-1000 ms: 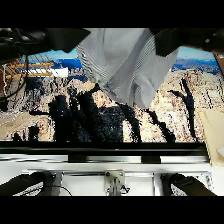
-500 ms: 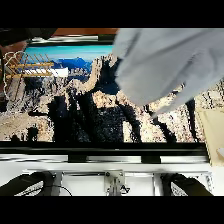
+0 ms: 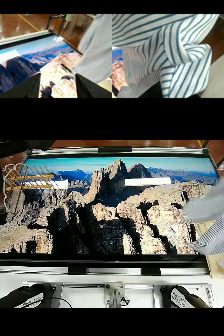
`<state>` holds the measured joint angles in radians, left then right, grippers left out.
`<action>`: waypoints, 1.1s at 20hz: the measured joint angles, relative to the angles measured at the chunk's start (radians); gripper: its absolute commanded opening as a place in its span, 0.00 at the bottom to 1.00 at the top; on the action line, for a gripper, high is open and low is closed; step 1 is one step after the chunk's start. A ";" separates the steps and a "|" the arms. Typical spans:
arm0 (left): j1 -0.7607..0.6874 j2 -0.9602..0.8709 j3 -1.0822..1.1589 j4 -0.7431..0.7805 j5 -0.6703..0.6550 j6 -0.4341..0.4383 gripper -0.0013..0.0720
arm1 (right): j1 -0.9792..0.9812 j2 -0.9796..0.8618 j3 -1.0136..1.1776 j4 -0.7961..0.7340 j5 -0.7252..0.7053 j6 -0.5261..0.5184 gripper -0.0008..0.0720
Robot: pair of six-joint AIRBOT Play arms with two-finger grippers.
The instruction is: Fold the shirts.
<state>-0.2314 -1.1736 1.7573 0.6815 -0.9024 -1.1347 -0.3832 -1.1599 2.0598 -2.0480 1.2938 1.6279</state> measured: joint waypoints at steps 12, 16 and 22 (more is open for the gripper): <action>0.000 0.010 0.000 0.000 -0.090 -0.032 0.75 | -0.293 -0.166 0.000 0.025 -0.248 0.054 0.11; 0.000 0.010 0.000 0.000 -0.097 -0.044 0.76 | -0.378 -0.185 0.000 0.025 -0.370 0.092 0.11; 0.000 0.010 0.000 -0.018 -0.103 -0.067 0.76 | -0.486 -0.209 0.000 0.024 -0.420 0.111 0.11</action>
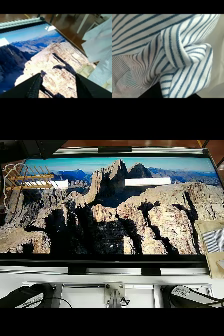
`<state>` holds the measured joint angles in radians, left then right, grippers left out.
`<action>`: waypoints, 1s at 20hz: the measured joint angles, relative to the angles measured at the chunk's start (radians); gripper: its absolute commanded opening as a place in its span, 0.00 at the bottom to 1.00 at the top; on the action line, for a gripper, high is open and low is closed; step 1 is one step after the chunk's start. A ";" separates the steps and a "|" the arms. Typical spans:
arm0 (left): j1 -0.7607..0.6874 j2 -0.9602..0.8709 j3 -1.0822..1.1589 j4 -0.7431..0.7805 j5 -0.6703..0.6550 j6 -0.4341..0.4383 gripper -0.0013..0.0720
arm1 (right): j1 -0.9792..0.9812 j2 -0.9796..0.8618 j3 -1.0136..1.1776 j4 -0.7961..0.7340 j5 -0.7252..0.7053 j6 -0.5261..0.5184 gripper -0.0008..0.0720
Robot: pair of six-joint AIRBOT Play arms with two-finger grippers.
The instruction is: Fold the shirts.
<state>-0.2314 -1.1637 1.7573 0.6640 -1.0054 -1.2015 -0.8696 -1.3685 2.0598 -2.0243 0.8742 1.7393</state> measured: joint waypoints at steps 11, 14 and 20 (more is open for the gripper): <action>0.000 0.000 0.000 -0.040 -0.118 -0.022 0.75 | -0.155 -0.005 0.000 0.008 -0.008 0.003 0.11; -0.010 -0.002 0.000 -0.056 -0.130 -0.022 0.75 | -0.165 -0.005 0.000 0.082 0.016 -0.013 0.11; -0.029 -0.046 0.000 0.000 -0.037 0.016 0.75 | -0.030 -0.006 0.000 0.372 0.262 -0.192 0.11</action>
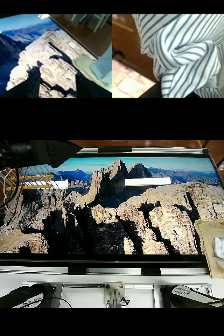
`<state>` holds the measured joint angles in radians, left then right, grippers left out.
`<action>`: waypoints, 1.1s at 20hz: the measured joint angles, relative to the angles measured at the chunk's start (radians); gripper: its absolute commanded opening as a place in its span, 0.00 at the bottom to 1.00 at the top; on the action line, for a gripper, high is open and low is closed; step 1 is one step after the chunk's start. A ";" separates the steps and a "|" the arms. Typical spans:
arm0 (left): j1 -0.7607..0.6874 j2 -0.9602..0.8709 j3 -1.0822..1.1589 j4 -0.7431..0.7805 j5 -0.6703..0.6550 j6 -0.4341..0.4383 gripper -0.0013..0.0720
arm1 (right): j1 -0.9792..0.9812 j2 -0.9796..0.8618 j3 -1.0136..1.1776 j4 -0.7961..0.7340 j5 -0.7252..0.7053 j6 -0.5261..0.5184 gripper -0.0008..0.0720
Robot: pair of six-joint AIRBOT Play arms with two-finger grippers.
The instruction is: Fold the shirts.
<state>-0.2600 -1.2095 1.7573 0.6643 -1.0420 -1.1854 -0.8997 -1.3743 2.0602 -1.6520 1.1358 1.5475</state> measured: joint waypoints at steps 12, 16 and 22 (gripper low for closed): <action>-0.077 -0.047 0.032 0.024 0.211 0.133 0.44 | 0.943 0.028 -0.003 0.438 0.232 -0.367 0.11; -0.082 -0.047 0.054 0.035 0.224 0.143 0.50 | 1.191 0.019 -0.041 0.444 0.214 -0.423 0.11; -0.090 -0.046 0.061 0.041 0.229 0.255 0.53 | 1.359 -0.021 -0.061 0.440 0.201 -0.472 0.11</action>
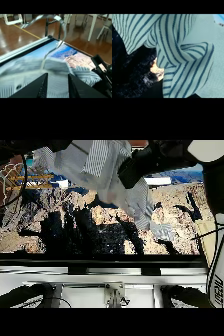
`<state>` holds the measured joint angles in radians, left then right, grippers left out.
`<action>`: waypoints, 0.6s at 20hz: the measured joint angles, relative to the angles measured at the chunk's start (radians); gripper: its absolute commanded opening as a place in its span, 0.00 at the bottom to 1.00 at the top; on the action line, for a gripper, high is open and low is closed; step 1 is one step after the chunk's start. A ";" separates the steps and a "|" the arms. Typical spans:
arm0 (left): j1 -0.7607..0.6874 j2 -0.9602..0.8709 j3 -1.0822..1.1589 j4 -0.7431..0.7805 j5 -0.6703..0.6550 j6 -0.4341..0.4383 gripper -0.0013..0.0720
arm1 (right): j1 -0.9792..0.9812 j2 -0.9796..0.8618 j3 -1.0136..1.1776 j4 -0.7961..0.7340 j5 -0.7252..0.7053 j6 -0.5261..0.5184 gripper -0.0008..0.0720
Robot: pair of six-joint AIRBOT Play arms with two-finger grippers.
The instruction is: Fold the shirts.
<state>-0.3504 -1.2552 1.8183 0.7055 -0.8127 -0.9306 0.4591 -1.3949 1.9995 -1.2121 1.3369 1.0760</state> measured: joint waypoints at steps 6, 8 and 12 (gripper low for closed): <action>-0.055 -0.001 0.000 0.158 0.011 0.090 0.63 | 0.032 -0.019 -0.003 0.006 -0.008 -0.025 0.11; -0.071 -0.004 0.000 0.202 0.047 0.094 0.59 | 0.034 -0.021 -0.003 0.010 -0.007 -0.027 0.11; -0.092 -0.008 0.000 0.238 0.138 0.097 0.53 | 0.036 -0.022 -0.003 0.024 -0.018 -0.030 0.11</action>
<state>-0.4427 -1.2636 1.8183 0.9436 -0.6750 -0.8337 0.4950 -1.4166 1.9968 -1.1877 1.3190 1.0462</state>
